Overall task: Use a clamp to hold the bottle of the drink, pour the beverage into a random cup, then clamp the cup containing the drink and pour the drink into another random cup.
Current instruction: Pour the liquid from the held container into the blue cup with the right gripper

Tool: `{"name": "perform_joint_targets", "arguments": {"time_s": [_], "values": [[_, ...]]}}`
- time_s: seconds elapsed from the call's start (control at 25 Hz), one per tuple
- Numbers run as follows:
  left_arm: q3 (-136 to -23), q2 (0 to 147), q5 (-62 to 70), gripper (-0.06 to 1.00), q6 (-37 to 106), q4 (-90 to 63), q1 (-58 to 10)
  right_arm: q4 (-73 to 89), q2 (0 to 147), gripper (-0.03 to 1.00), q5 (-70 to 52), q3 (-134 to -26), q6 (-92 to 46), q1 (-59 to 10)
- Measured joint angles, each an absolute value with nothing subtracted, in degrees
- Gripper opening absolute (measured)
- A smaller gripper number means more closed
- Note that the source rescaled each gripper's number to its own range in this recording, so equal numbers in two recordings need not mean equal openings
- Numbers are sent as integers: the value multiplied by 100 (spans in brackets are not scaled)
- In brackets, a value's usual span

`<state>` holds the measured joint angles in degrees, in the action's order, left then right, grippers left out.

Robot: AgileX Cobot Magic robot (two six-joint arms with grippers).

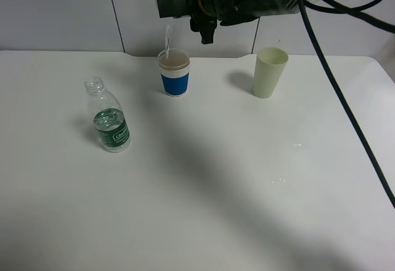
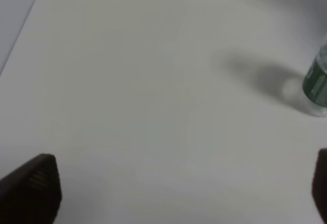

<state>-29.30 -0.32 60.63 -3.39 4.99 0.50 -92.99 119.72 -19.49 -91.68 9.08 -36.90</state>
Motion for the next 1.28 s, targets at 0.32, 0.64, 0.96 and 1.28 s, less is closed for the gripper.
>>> {"name": "perform_joint_targets", "arguments": {"time_s": [0.32,0.64,0.96,1.28], "values": [[-2930,-32,6063,100,-339,499,50,-9574,11972,1,-1942,-9168,903,-3690],[-2930,-32,6063,100,-339,499,50,-9881,11972,1,-1936,-9168,896,-3690],[-2930,-32,6063,100,-339,499,50,-9882,11972,1,-1946,-9168,863,-3690],[-2930,-32,6063,100,-339,499,50,-9895,11972,1,-1946,-9168,760,-3690]]}}
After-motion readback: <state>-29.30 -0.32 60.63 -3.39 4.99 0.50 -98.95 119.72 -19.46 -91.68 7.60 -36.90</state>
